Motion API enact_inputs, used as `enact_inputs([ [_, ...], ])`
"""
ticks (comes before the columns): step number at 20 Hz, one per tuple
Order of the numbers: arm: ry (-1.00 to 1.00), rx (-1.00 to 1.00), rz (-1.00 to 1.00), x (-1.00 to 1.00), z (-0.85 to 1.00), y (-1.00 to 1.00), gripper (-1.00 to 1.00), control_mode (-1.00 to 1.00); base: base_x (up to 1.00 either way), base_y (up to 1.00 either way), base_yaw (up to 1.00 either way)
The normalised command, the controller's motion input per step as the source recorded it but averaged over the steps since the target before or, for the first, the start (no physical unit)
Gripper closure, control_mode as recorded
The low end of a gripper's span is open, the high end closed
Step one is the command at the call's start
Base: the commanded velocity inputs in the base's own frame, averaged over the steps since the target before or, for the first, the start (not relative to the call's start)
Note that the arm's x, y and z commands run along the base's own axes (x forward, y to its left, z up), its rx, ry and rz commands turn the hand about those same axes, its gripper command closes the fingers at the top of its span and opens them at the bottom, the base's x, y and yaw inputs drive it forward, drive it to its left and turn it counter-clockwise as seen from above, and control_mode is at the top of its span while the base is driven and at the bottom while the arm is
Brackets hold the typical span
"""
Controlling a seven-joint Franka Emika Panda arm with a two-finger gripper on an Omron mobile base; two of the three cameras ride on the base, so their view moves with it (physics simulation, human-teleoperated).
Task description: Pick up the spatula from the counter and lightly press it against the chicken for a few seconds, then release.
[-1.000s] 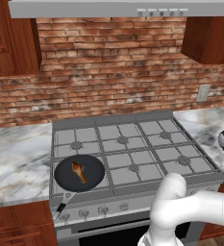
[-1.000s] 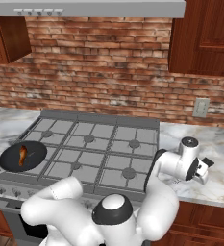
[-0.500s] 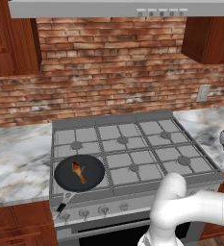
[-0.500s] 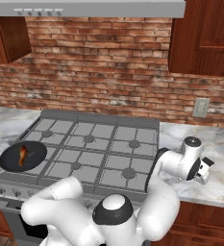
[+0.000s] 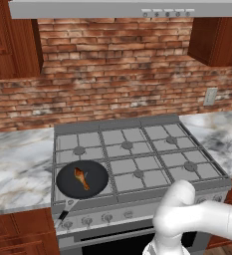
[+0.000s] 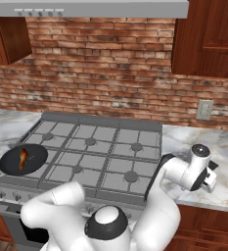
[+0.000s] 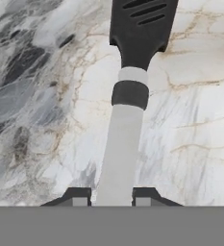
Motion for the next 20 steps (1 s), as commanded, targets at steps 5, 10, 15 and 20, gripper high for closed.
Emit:
enact_inputs([
  [5, -0.10, 0.00, 0.06, -0.26, 0.21, 0.07, 1.00, -1.00, 0.00, 0.00, 0.00],
  [10, -0.05, 0.00, 0.12, -0.12, 0.17, 0.13, 1.00, -1.00, 0.00, 0.00, 0.00],
  [15, -0.02, -0.04, 0.11, -0.16, 0.31, 0.10, 1.00, -1.00, 0.00, 0.00, 0.00],
  [20, 0.00, -0.04, 0.14, -0.08, 0.34, 0.12, 1.00, -1.00, 0.00, 0.00, 0.00],
])
